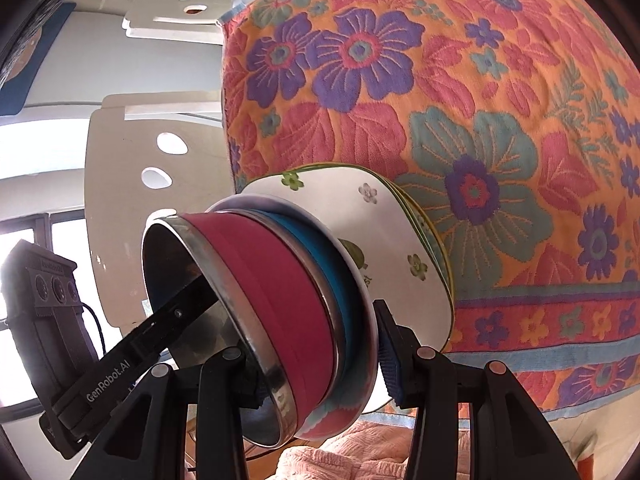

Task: Organize plates and bowls
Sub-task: 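Lower the bowl stack onto the plate stack and open both grippers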

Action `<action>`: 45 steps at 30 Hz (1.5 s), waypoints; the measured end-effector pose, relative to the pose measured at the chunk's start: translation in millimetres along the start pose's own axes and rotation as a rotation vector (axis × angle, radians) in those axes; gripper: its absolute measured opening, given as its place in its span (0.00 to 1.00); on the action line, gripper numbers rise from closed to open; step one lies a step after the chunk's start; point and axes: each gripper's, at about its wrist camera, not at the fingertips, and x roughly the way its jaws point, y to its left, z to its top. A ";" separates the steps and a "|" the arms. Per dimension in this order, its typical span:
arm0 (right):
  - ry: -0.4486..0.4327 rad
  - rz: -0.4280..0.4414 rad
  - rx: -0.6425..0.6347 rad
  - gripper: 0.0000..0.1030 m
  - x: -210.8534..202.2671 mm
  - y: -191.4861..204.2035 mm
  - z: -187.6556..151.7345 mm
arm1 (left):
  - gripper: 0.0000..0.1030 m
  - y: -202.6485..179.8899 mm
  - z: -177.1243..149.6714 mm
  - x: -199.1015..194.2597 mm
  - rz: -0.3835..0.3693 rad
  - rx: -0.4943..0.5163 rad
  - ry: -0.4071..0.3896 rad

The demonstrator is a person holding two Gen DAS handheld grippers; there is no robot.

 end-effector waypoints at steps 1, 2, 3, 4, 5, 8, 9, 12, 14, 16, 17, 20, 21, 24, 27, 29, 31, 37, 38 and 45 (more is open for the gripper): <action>0.004 -0.001 -0.001 0.42 1.8 0.2 0.4 | 0.31 0.9 -0.9 0.5 0.004 0.000 0.001; 0.007 -0.004 -0.003 0.42 3.4 0.2 0.6 | 0.31 1.6 -1.4 1.0 0.007 -0.002 0.001; 0.008 -0.005 -0.002 0.42 4.6 0.3 0.9 | 0.31 2.2 -1.4 1.6 0.007 -0.004 0.001; 0.007 -0.003 -0.004 0.42 5.1 0.4 1.5 | 0.31 3.1 -1.6 1.5 0.006 -0.005 -0.002; 0.006 -0.003 -0.006 0.42 5.2 0.6 1.8 | 0.31 3.5 -1.4 1.6 0.005 -0.005 -0.003; 0.002 -0.006 -0.016 0.42 5.3 2.2 3.7 | 0.31 5.5 -1.6 2.7 0.000 -0.010 -0.008; 0.001 -0.005 -0.018 0.42 4.7 2.3 4.1 | 0.31 6.2 -1.7 3.4 0.002 -0.011 -0.008; -0.002 0.001 -0.029 0.42 3.7 3.5 4.8 | 0.32 8.9 -2.2 4.8 0.000 -0.015 -0.012; -0.007 0.004 -0.039 0.43 2.4 3.9 5.5 | 0.32 10.3 -1.8 5.0 0.006 -0.018 -0.012; -0.011 0.003 -0.051 0.43 0.3 5.1 5.4 | 0.32 9.8 -1.4 2.2 0.008 -0.011 -0.024; -0.018 0.004 -0.055 0.43 -1.9 5.4 5.0 | 0.32 9.1 -1.0 0.2 0.012 -0.007 -0.032; -0.057 -0.005 -0.092 0.43 -13.0 8.3 2.3 | 0.32 8.1 -0.7 -9.7 0.028 0.001 -0.059; -0.075 -0.012 -0.109 0.43 -18.3 9.4 0.1 | 0.32 8.7 -1.3 -14.5 0.035 0.003 -0.071; -0.148 -0.050 -0.220 0.43 -38.0 18.2 -14.5 | 0.32 9.1 -8.6 -32.8 0.076 0.035 -0.114; -0.218 -0.102 -0.342 0.44 -52.4 24.8 -41.0 | 0.32 9.8 -17.9 -44.9 0.084 0.054 -0.140; -0.248 -0.123 -0.396 0.44 -54.6 27.7 -57.6 | 0.32 12.9 -25.6 -49.5 0.086 0.053 -0.148; -0.283 -0.147 -0.444 0.44 -53.1 32.5 -71.1 | 0.32 15.9 -34.9 -53.0 0.098 0.058 -0.167; -0.390 -0.154 -0.539 0.44 -55.6 49.3 -103.7 | 0.32 22.3 -64.5 -65.2 0.118 0.072 -0.224; -0.407 -0.154 -0.558 0.45 -56.6 53.1 -110.4 | 0.32 21.8 -70.1 -66.7 0.129 0.085 -0.238; -0.512 -0.294 -0.648 0.74 -43.6 64.8 -140.4 | 0.46 18.1 -97.3 -58.6 0.153 0.175 -0.252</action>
